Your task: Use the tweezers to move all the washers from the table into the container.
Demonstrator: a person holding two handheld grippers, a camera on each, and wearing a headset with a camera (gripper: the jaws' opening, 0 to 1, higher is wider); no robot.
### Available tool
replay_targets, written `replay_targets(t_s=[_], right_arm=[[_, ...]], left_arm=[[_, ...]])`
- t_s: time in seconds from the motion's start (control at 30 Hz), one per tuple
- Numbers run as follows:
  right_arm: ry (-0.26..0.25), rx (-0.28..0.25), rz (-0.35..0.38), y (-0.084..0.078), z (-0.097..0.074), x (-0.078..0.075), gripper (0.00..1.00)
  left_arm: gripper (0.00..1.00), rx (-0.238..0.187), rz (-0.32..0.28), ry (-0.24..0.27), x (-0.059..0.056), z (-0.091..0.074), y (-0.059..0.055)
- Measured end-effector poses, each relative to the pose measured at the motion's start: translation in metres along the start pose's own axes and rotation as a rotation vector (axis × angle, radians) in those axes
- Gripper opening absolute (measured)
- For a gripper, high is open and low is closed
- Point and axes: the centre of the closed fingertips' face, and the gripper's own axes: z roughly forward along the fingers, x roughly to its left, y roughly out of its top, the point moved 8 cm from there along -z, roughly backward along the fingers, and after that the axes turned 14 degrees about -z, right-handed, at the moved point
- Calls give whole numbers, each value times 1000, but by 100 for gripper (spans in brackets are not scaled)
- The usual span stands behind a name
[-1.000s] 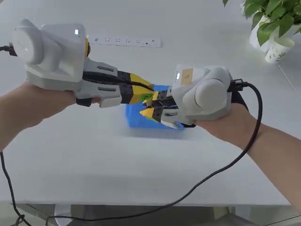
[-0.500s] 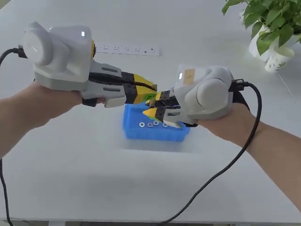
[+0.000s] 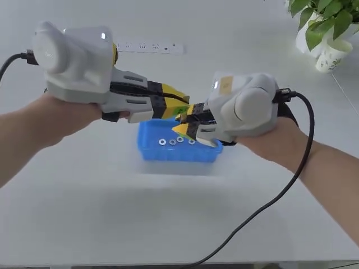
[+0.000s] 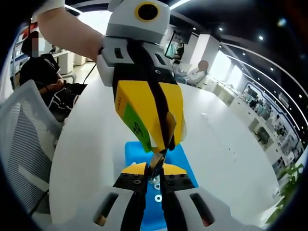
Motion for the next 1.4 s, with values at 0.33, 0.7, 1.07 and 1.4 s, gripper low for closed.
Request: replay_targets(t_s=[0.33,0.7,1.07,1.4], right_arm=[[11,12,32,-19,16,-2,10],[30,18,51,-26,21,7,10],[37,21,70,-37,27,10,10],[45,24,82,-39,26,10,11]], left_arm=[[4,18,-19,-12,17,11,-13],[4,32,-41,-22,20,14,-27],[4,39,-56,-27,21,19,-35],[4,48,-62,-29,23,24,-35]])
